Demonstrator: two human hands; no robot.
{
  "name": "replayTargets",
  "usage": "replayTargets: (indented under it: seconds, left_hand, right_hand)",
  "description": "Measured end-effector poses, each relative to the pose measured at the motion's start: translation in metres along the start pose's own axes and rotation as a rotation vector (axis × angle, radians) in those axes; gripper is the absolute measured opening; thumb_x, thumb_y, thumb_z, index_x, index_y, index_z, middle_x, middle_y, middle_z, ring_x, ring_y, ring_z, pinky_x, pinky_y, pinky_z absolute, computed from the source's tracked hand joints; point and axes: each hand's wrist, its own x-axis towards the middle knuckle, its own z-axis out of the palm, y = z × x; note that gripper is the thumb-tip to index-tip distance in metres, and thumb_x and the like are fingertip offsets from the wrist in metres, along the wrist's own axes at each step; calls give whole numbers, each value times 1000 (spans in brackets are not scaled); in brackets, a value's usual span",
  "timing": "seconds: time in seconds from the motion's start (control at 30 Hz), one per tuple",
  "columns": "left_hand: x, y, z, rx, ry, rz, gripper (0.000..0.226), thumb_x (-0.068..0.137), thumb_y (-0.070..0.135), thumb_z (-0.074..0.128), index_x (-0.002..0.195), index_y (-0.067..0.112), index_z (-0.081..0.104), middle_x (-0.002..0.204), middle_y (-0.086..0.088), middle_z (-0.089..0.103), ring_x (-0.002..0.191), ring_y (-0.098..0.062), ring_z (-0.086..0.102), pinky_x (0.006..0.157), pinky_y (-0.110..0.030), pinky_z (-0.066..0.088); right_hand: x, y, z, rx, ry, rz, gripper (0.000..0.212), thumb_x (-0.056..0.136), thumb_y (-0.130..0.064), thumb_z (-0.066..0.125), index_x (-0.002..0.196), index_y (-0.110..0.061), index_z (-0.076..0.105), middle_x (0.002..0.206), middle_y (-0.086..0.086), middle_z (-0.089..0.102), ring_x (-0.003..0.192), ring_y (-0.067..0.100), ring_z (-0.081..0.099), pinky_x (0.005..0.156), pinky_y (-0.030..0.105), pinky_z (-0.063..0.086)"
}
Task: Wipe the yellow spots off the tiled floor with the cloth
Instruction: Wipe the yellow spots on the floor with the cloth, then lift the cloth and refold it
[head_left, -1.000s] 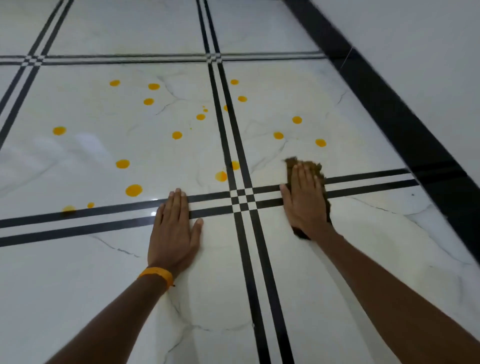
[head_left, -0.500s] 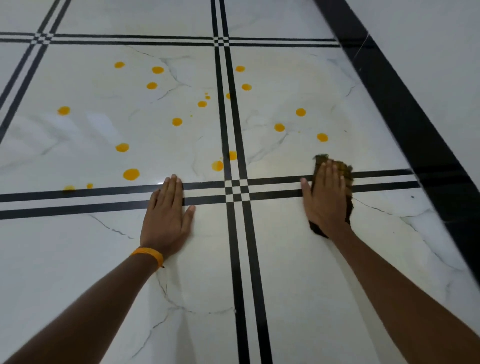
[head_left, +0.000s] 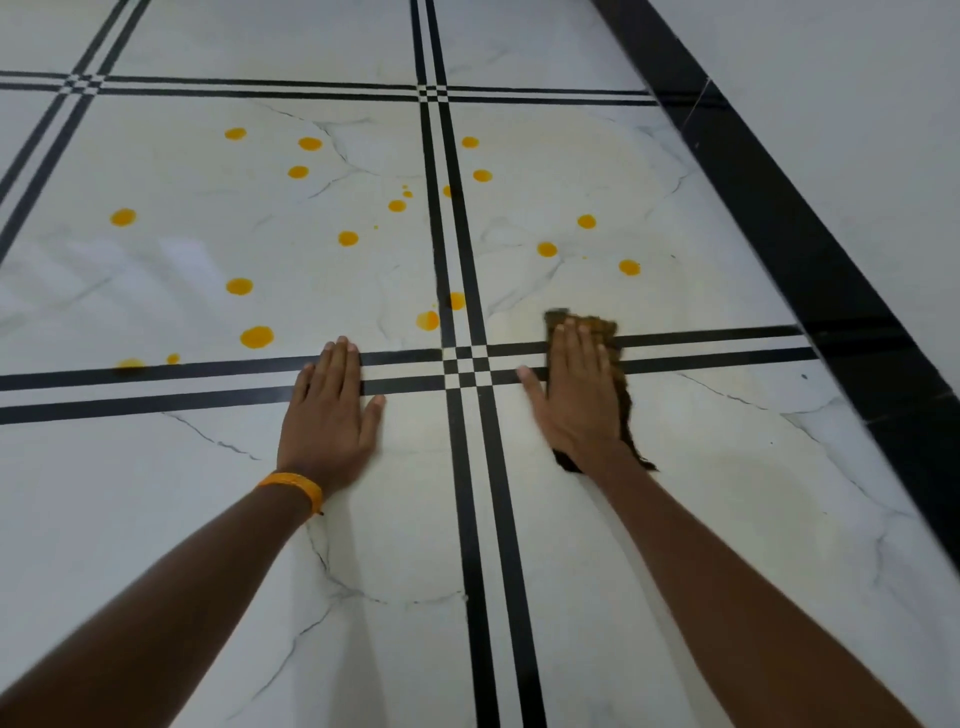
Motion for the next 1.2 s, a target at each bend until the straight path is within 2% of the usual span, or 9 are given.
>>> replayTargets:
  seconds: [0.17,0.3,0.4,0.53,0.77,0.9,1.0,1.07,1.2]
  left_hand:
    - [2,0,-3,9,-60,3,78,96,54,7,157,5,3,166,-11,3,153,-22,-1,124,-38,1]
    - [6,4,-16,95,-124,12,72,102,48,16,156,2,5,165,-15,5,154,-27,4,124,-39,6]
    - [13,13,-31,245,-157,13,67,103,41,26,155,-1,16,163,-18,19,152,-32,14,124,-44,16]
    - [21,32,-54,334,-171,76,52,101,35,33,143,4,40,149,-16,43,145,-35,29,117,-45,29]
    - [40,97,-95,265,-231,133,30,98,31,42,117,12,55,106,-10,64,100,-27,57,84,-37,47]
    - [43,132,-106,-81,-250,-17,29,97,26,47,113,8,63,108,-13,66,94,-29,60,82,-39,52]
    - [38,157,-107,-705,-349,-239,31,98,26,53,105,-1,67,103,-17,71,90,-31,68,83,-42,59]
    - [27,173,-110,-1074,-452,-386,36,96,37,60,101,2,69,93,-12,72,81,-24,70,75,-35,62]
    - [15,182,-115,-1319,-429,-448,35,90,36,70,105,5,69,95,-12,74,86,-26,73,75,-33,62]
  right_hand:
    - [-58,-30,8,40,-112,-484,77,103,-62,10,162,-14,10,171,4,8,157,17,0,128,42,4]
    - [-47,10,-1,110,-102,-323,71,105,-56,20,162,-15,10,170,1,5,157,15,-1,127,39,-1]
    - [-39,14,-10,426,-118,-213,53,106,-38,44,155,-18,39,164,1,31,152,17,22,126,39,17]
    - [-28,30,-21,365,57,69,13,96,-12,58,105,-10,66,110,9,61,106,25,59,92,40,54]
    - [-17,21,-40,406,-75,274,6,87,-3,71,84,-5,65,83,7,67,83,23,68,63,28,50]
    - [-17,27,-54,694,-206,380,18,79,-12,86,90,-5,73,93,6,70,94,21,66,86,35,55]
    - [-23,25,-73,945,-238,323,19,78,-10,85,90,-9,70,99,9,72,100,23,68,94,40,56]
    - [-29,19,-89,1064,-242,215,19,78,-7,85,88,-12,69,98,11,75,97,24,71,92,39,57]
    - [-38,5,-123,1170,-242,83,23,78,0,83,93,-12,71,85,6,77,77,11,75,68,20,56]
